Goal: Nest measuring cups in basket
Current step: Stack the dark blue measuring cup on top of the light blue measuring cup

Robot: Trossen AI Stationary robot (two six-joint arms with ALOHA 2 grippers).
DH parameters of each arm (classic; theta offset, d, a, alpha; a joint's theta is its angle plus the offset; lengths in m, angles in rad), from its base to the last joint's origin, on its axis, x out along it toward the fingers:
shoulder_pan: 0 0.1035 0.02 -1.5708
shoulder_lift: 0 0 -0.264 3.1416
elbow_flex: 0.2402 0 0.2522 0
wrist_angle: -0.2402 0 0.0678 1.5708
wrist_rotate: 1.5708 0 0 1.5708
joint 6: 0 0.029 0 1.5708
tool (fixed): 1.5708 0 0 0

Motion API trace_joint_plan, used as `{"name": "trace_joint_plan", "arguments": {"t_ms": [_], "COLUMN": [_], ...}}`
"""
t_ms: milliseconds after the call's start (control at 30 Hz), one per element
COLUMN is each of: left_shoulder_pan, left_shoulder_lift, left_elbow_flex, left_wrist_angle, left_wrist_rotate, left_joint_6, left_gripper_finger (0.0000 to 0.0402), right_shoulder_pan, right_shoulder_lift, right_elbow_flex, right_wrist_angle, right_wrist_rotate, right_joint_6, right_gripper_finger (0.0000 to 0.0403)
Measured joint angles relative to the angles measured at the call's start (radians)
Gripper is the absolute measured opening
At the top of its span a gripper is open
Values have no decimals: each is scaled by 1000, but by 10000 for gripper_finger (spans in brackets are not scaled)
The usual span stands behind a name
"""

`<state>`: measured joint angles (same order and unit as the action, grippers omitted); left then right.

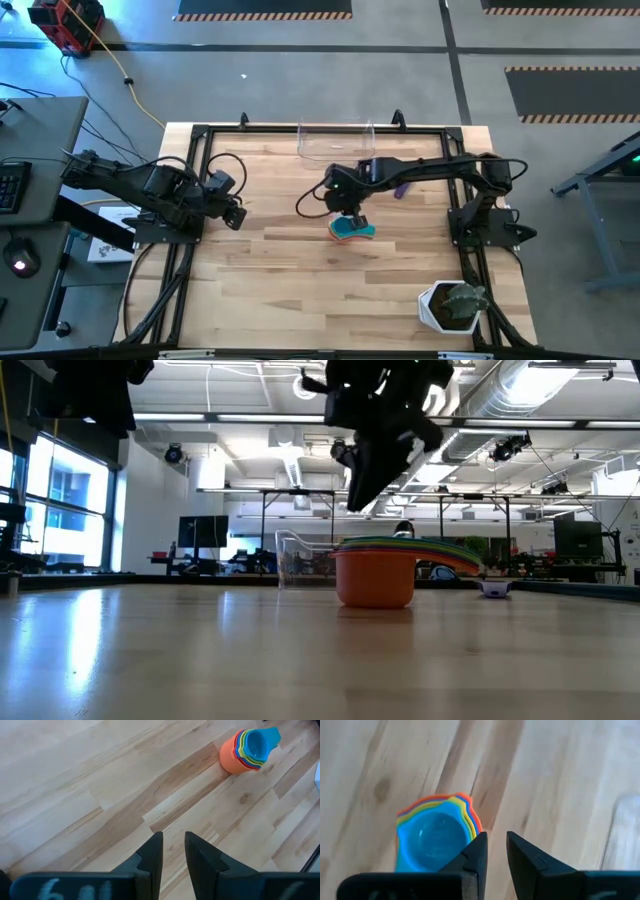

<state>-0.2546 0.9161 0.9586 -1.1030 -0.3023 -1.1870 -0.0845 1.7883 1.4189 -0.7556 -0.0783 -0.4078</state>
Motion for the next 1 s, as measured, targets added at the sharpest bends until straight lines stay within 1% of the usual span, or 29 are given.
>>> {"name": "trace_joint_plan", "arguments": {"t_ms": [133, 267, 500, 667, 833, 1000], "left_shoulder_pan": [0, 0, 0, 0, 0, 0], "left_shoulder_lift": [0, 0, 0, 0, 0, 0], "left_elbow_flex": [0, 0, 0, 0, 0, 0], "left_wrist_angle": [1, 1, 0, 0, 1, 1], "left_wrist_rotate": [-9, -33, -75, -85, -84, -84], "left_joint_6": [40, 48, 81, 148, 208, 264], "left_gripper_finger": [71, 71, 71, 71, 71, 71], "right_shoulder_pan": [0, 0, -3, -12, -14, -19], "right_shoulder_lift": [-49, -111, -213, -287, -345, -370], "right_elbow_flex": [0, 0, 1, 1, 1, 1], "right_wrist_angle": [-11, -14, -49, -168, -338, -502], "right_wrist_rotate": [44, 116, 313, 477, 622, 675], "right_joint_6": [190, 383, 692, 931, 1216, 1465], "right_gripper_finger": [64, 64, 64, 64, 64, 64]}}
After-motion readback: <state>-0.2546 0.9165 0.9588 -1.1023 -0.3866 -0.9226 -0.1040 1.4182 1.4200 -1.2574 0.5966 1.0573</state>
